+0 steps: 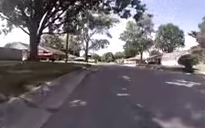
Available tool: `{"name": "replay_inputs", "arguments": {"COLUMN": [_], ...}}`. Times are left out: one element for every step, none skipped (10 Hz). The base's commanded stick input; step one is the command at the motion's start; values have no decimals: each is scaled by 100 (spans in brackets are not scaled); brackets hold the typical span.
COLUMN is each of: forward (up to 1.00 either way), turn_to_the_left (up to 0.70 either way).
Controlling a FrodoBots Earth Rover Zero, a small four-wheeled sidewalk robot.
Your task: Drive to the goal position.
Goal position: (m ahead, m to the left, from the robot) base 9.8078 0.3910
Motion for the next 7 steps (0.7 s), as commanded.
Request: {"name": "replay_inputs", "arguments": {"forward": [100,100,100,100,100,100,100], "turn_to_the_left": [0,0,0,0,0,0,4]}}
